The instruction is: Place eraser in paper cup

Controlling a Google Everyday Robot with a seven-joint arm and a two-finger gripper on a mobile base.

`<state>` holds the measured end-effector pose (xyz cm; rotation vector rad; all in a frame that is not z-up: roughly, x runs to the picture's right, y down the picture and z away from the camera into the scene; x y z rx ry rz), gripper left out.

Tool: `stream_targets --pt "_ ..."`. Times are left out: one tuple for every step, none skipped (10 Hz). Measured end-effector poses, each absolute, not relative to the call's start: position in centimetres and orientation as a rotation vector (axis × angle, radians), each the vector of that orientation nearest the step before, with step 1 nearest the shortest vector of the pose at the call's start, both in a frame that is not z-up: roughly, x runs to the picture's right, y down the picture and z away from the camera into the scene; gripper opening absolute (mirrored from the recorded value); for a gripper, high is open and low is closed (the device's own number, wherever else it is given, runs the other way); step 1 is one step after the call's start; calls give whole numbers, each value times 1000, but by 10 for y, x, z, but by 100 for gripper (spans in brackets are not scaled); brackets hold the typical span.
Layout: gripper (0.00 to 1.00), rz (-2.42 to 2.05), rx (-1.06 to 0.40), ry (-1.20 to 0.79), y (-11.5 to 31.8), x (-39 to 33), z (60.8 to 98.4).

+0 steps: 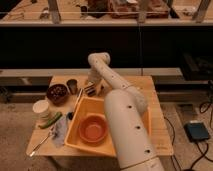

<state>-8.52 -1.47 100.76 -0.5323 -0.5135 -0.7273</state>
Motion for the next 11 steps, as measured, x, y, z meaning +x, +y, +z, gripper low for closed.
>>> stream_targets --pt "39 -723 -554 -521 -14 -85 1008" --pt "27 -714 -566 -534 -15 -86 1007" --pt "18 -713 -565 -541 -18 -85 1004" --pt "15 -713 -551 -548 -24 -84 997" --pt "14 -712 -529 -550 -33 -83 988" --pt "14 -707 -499 -551 -47 -82 973" --pt "14 -708 -468 -553 -62 -82 953" --pt "14 -711 -445 -556 -74 -82 938" --pt "14 -722 -412 -565 -89 -84 915" --pt "14 -736 -381 -576 -101 -87 891" --pt "14 -750 -352 -588 -112 -90 869"
